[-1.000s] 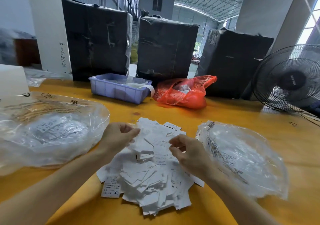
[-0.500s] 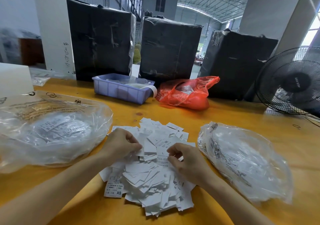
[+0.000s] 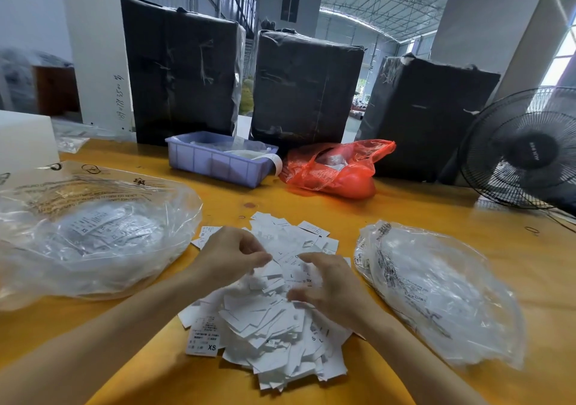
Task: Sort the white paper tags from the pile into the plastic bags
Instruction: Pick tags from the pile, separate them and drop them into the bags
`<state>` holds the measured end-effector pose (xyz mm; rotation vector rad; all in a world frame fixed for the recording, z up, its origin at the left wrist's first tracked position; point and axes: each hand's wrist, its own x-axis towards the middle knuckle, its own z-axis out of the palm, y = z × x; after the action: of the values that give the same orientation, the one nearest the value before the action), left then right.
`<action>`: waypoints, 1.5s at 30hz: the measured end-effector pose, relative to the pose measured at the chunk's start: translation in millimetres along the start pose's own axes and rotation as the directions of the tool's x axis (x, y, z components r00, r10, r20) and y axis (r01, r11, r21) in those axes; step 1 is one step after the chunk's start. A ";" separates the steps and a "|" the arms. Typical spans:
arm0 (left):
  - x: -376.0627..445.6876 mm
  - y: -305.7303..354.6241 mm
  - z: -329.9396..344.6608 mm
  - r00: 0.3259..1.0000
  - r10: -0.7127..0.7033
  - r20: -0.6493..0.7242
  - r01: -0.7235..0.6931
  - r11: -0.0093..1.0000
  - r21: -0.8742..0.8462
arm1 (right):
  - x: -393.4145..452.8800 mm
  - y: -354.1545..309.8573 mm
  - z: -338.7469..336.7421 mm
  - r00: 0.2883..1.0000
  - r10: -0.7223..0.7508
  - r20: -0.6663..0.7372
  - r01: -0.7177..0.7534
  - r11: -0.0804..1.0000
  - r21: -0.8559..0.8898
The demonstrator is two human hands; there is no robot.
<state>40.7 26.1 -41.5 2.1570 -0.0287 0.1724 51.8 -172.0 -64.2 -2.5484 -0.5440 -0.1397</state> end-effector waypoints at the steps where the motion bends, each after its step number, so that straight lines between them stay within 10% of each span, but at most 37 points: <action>1: -0.6 1.1 2.1 1.000 -0.012 0.013 0.013 0.999 -0.052 | 2.0 -1.1 0.1 0.999 0.009 0.033 -0.011 0.999 0.041; 20: -10.8 13.6 11.7 0.980 -0.098 0.175 0.182 0.802 -0.569 | 0.1 -5.8 -32.6 0.929 0.248 -0.275 0.042 0.669 0.742; 26: -17.2 22.3 12.2 0.976 -0.065 0.209 0.175 0.804 -0.568 | -8.3 -11.9 -45.7 0.964 0.161 -0.213 0.065 0.631 0.773; 35: -21.8 26.2 14.4 0.957 -0.012 0.289 0.178 0.813 -0.555 | -11.7 -20.1 -49.7 0.968 -0.014 -0.249 0.141 0.854 0.501; 41: -22.7 23.9 15.1 0.928 0.086 0.362 0.035 0.949 -0.315 | -17.7 -31.1 -46.7 0.993 -0.115 -0.007 0.108 0.907 0.407; 45: -21.0 22.5 14.7 0.940 0.053 0.336 0.055 0.951 -0.304 | -15.5 -30.3 -44.1 0.998 -0.007 -0.064 0.040 0.842 0.538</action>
<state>19.6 0.5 -33.9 1.8475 -0.2394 -0.1997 25.7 -176.6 -15.2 -1.9789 -0.5065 -0.0579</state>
